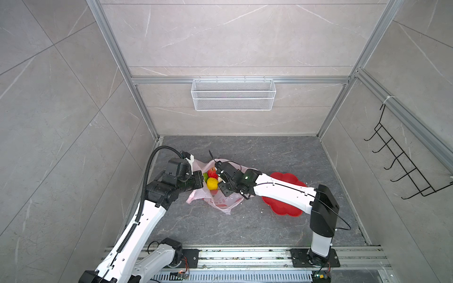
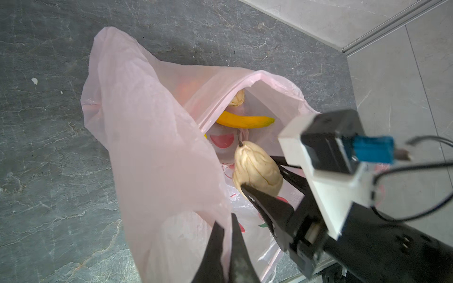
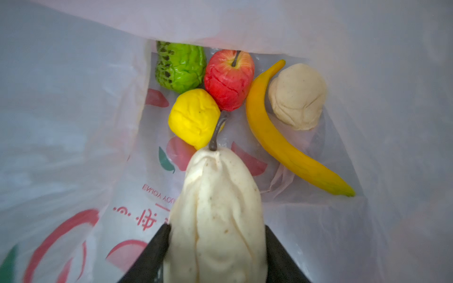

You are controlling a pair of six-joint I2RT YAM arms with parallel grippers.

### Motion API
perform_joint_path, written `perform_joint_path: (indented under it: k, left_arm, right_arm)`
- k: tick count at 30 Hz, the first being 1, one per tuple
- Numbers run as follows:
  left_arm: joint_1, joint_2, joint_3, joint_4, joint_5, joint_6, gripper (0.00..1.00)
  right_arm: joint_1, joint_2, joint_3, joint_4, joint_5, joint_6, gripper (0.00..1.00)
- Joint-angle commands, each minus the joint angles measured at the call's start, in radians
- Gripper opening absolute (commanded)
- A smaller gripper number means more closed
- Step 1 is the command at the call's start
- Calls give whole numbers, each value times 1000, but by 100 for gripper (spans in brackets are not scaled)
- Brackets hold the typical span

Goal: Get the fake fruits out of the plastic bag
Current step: 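Lift the cream pear out of the bag with the right gripper, then lower the pear onto the red plate and open the right gripper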

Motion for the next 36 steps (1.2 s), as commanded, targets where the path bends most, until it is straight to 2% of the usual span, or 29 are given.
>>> perform_joint_path:
  k: [1, 8, 17, 27, 33, 36]
  left_arm:
    - [2, 5, 20, 38, -15, 23, 5]
    - [2, -2, 20, 42, -8, 23, 4]
    - [2, -8, 4, 44, 15, 32, 4]
    - [3, -13, 9, 25, 3, 64, 4]
    - [3, -13, 10, 25, 7, 73, 5]
    - [3, -10, 12, 25, 7, 73, 4]
  right_arm:
    - [18, -90, -38, -36, -13, 30, 29]
    - [41, -219, -76, -59, 22, 57, 29]
    - [22, -315, -20, -131, 160, 44, 28]
    - [-175, -511, -116, -145, 241, 82, 28]
    - [-316, -584, -192, -165, 233, 96, 28]
    - [-392, -603, -264, -145, 193, 112, 28]
